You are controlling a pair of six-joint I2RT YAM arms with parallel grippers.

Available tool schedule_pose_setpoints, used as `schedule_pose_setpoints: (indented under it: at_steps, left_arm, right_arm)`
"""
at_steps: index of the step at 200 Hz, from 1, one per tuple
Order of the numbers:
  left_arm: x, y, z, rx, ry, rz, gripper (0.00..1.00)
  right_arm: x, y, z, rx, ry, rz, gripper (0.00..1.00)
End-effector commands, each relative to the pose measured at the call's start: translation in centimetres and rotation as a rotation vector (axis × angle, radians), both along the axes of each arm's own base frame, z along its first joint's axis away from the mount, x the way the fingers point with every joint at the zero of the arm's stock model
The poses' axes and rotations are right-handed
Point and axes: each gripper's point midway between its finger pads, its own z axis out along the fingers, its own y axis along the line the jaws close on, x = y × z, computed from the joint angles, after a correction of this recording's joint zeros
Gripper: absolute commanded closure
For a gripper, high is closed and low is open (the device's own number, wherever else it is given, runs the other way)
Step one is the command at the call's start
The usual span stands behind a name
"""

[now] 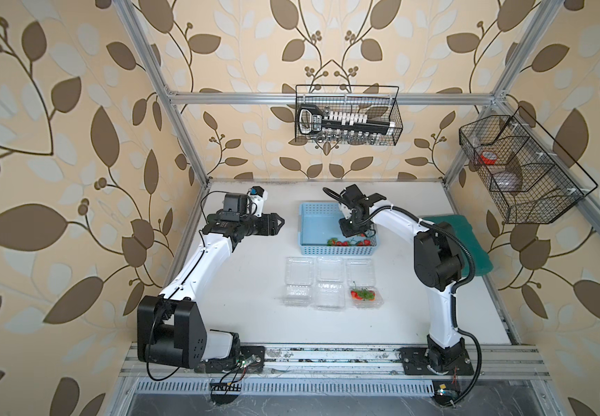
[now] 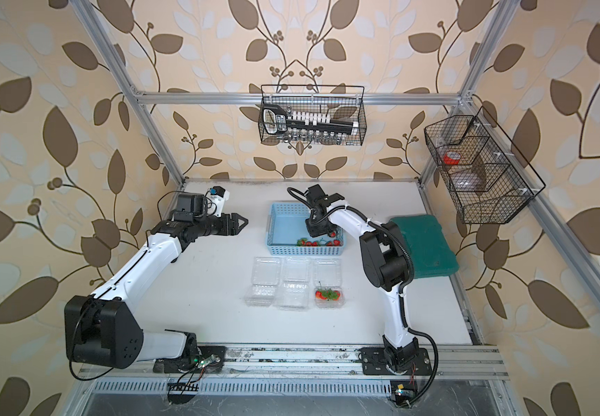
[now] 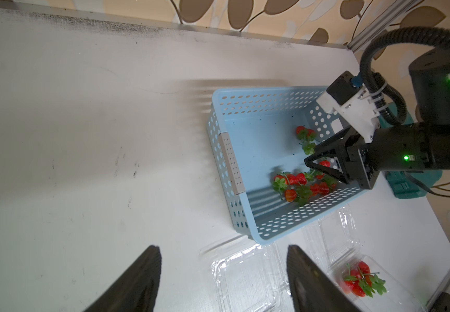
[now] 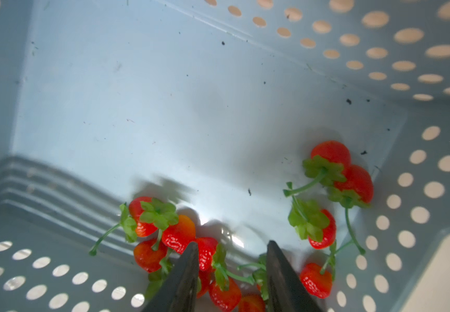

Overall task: Pack strawberries into containers
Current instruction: Pick up the strawberry from the basket.

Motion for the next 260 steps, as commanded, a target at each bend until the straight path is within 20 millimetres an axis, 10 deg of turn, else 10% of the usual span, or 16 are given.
schedule_pose_setpoints:
  at_steps: [1,103,172,207,260]
  left_arm:
    - [0.7,-0.4,1.5,0.007,-0.045,-0.018,0.25]
    - [0.6,-0.3,1.6,0.016,-0.049,-0.014,0.25]
    - [0.5,-0.3,1.7,0.016,-0.051,-0.014,0.25]
    - [0.5,-0.3,1.7,0.016,-0.053,-0.014,0.25]
    - [0.5,-0.3,1.8,0.015,-0.054,-0.014,0.25]
  right_arm:
    - [-0.6,-1.5,-0.6,-0.087,0.001,0.008,0.58]
    - [-1.5,-2.0,-3.0,-0.143,0.069,0.046,0.59]
    - [-1.3,-2.1,-4.3,-0.167,0.094,0.055,0.77]
    - [-0.5,-1.6,-2.7,-0.136,0.051,0.037,1.00]
    - [0.9,-0.8,2.4,-0.066,-0.070,0.012,1.00]
